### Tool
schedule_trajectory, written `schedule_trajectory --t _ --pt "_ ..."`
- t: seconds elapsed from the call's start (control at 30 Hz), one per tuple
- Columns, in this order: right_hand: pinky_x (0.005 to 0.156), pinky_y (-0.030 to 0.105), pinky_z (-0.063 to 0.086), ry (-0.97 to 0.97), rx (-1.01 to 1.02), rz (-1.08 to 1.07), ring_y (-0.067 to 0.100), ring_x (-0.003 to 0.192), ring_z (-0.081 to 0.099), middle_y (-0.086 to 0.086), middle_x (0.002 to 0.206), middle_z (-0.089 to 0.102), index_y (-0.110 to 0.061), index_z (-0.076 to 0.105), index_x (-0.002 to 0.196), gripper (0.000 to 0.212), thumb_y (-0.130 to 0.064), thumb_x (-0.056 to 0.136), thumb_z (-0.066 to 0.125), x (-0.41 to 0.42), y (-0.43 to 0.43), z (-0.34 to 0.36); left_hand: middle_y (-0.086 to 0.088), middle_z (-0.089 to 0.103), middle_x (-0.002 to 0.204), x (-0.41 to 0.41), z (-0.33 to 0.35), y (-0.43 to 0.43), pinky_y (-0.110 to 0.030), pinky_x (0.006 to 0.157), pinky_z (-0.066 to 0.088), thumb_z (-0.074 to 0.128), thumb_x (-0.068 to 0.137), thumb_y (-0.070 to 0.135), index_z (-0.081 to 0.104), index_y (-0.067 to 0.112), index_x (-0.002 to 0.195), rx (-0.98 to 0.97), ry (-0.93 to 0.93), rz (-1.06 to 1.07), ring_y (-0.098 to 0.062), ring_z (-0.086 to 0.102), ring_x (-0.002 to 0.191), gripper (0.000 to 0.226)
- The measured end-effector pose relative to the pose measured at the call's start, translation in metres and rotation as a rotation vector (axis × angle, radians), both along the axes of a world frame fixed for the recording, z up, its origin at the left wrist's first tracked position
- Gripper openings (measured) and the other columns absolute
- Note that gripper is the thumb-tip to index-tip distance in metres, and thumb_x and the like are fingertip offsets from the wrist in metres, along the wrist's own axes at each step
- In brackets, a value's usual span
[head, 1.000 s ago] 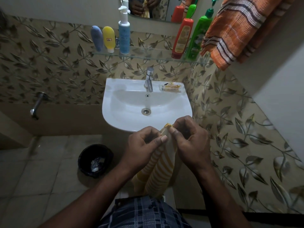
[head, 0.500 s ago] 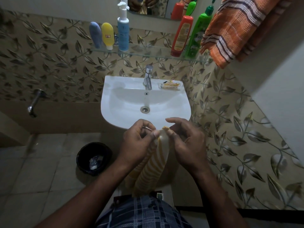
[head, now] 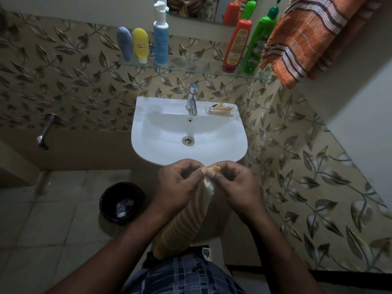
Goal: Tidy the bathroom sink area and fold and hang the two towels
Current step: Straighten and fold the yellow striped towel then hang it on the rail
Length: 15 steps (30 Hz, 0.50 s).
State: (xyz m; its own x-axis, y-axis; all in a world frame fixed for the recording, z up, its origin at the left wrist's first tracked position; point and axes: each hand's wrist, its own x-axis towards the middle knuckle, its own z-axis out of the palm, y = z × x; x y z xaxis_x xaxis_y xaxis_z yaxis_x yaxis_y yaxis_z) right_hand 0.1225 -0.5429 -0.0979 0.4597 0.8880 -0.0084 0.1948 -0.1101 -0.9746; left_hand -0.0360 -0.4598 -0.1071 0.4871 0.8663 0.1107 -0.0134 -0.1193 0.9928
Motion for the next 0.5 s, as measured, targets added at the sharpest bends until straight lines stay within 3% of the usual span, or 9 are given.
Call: schedule_trajectory --t 0.13,0.17,0.23,0.3,0.5 --pt "0.077 0.033 0.058 -0.009 0.077 0.056 0.017 0.084 0.071 0.006 0.089 0.076 -0.018 0.075 0.091 0.006 -0.023 0.091 0.077 0.003 0.005 0.006 0.005 0.074 0.084 -0.001 -0.002 -0.002 -0.029 0.069 0.058 0.073 0.094 0.027 0.071 0.027 0.092 0.028 -0.037 -0.02 -0.011 0.071 0.077 0.003" --pt "0.078 0.031 0.059 -0.023 0.106 0.054 0.018 0.086 0.072 0.006 0.09 0.075 -0.018 0.075 0.092 0.005 -0.023 0.091 0.075 0.004 0.006 0.009 0.007 0.071 0.084 -0.001 -0.002 -0.002 -0.024 0.067 0.055 0.073 0.095 0.025 0.067 0.027 0.094 0.049 -0.04 -0.021 -0.007 0.069 0.076 0.007" --pt "0.08 0.037 0.061 -0.042 0.144 0.046 0.024 0.089 0.073 0.005 0.092 0.076 -0.017 0.075 0.094 0.009 -0.026 0.091 0.074 0.004 0.01 0.014 0.006 0.067 0.084 -0.003 -0.002 0.0 -0.02 0.066 0.053 0.072 0.097 0.025 0.061 0.026 0.096 0.116 -0.018 -0.054 -0.007 0.067 0.076 0.011" --pt "0.083 0.042 0.061 -0.067 0.168 0.048 0.025 0.091 0.074 0.005 0.094 0.076 -0.017 0.076 0.096 0.013 -0.028 0.09 0.073 0.003 0.013 0.018 0.007 0.068 0.085 -0.004 -0.001 0.004 -0.021 0.07 0.055 0.071 0.098 0.024 0.063 0.025 0.097 0.163 0.001 -0.085 -0.01 0.07 0.081 0.008" --pt "0.08 0.035 0.06 -0.158 0.19 0.058 0.02 0.092 0.075 0.0 0.097 0.078 -0.02 0.078 0.098 0.012 -0.029 0.093 0.072 0.011 0.02 0.029 0.009 0.071 0.09 -0.006 -0.002 0.012 -0.03 0.077 0.059 0.076 0.096 0.022 0.066 0.026 0.096 0.205 0.003 -0.09 -0.016 0.073 0.089 0.011"
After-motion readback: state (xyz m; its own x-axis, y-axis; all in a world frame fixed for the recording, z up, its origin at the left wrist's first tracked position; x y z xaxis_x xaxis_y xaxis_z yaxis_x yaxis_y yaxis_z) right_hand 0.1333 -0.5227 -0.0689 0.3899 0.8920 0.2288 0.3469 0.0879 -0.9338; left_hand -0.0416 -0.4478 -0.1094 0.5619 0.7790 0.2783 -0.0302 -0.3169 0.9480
